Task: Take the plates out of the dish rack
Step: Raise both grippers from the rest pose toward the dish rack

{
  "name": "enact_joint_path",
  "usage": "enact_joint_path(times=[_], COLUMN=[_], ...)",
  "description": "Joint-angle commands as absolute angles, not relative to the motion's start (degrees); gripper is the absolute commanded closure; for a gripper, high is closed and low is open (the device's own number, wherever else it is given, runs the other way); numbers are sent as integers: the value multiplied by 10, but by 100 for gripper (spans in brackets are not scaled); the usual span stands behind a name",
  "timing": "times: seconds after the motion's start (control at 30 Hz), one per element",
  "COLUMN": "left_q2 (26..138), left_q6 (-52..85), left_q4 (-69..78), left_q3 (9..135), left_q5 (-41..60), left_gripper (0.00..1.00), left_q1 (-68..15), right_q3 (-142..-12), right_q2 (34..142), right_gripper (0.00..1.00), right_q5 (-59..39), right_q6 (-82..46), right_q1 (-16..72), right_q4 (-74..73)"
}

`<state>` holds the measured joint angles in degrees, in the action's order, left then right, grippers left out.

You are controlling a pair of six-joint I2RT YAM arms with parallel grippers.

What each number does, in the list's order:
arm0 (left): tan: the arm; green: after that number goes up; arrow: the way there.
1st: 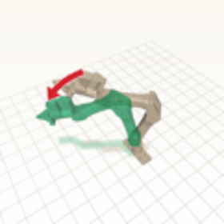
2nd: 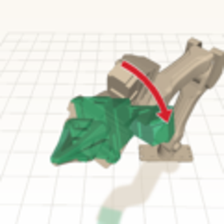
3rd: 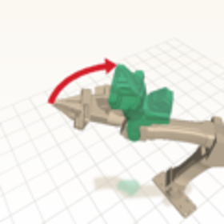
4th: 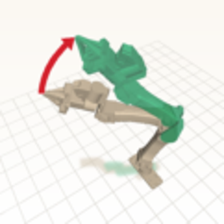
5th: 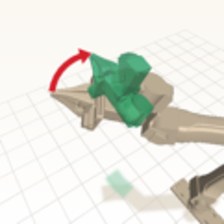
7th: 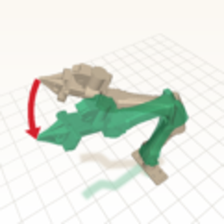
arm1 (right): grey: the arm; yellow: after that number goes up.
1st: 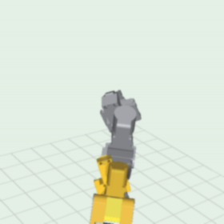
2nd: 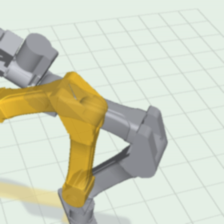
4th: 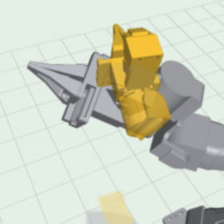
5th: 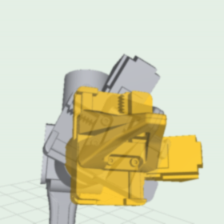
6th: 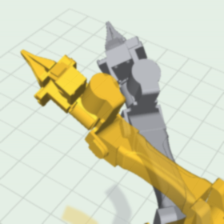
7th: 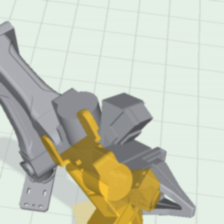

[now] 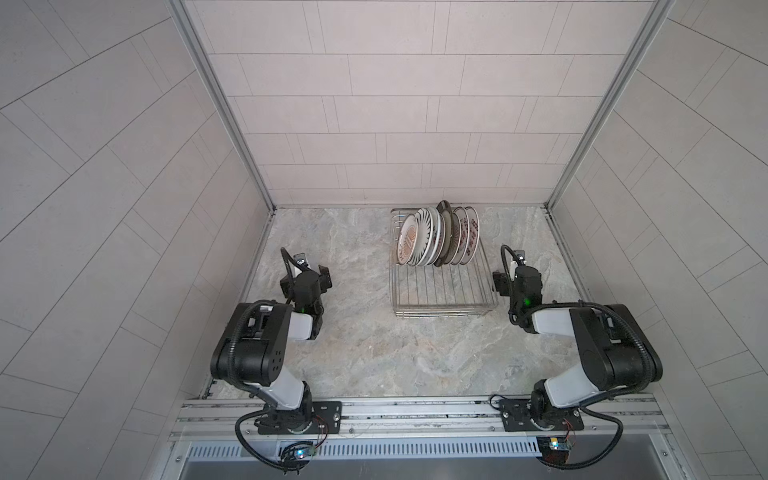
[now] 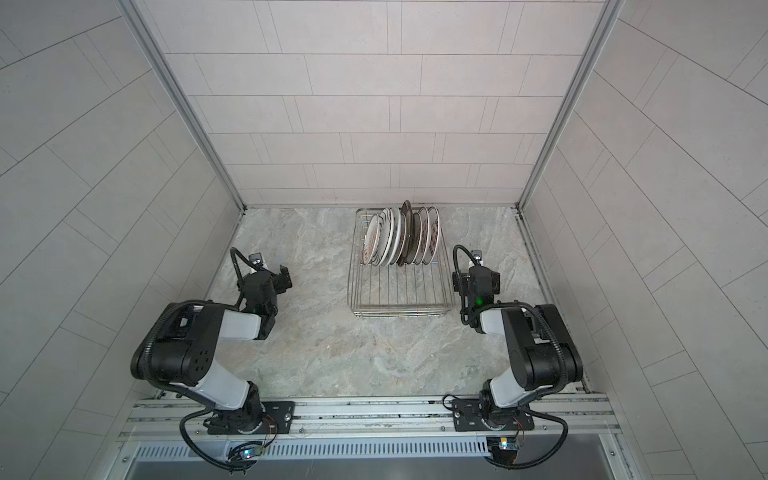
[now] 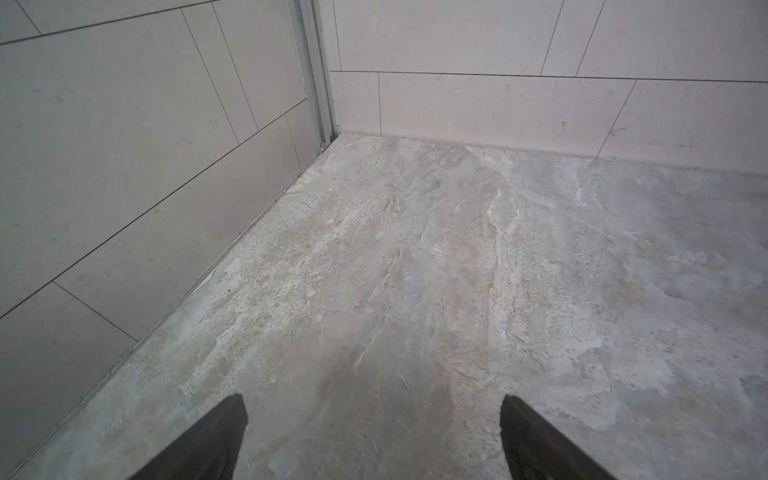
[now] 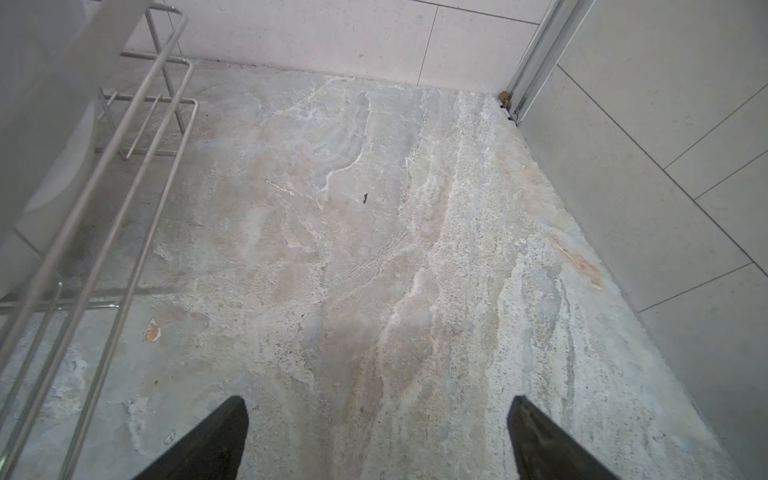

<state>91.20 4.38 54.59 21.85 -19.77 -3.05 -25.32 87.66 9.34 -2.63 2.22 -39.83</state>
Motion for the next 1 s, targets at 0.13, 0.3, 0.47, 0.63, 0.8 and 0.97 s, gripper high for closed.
enact_joint_path(times=[0.13, 0.3, 0.47, 0.63, 0.8, 0.97], left_q2=[910, 909, 909, 910, 910, 909], left_q6=[36, 36, 36, 36, 36, 35], left_q4=[559, 560, 559, 559, 559, 560], left_q3=[213, 213, 213, 213, 213, 213], left_q5=[-203, -204, -204, -204, -205, -203], left_gripper=[0, 0, 0, 0, 0, 0], left_q1=[-33, -33, -33, -33, -33, -33], right_q3=[-250, -249, -249, -249, -249, -249], right_q2=[866, 866, 866, 866, 866, 866], right_gripper=[1, 1, 1, 1, 1, 1], right_q5=[101, 101, 102, 102, 101, 101], right_q6=[-28, -29, -28, -28, -29, -29], right_q1=[24, 24, 24, 25, 24, 25], right_q4=[-410, -412, -411, -411, -411, -411])
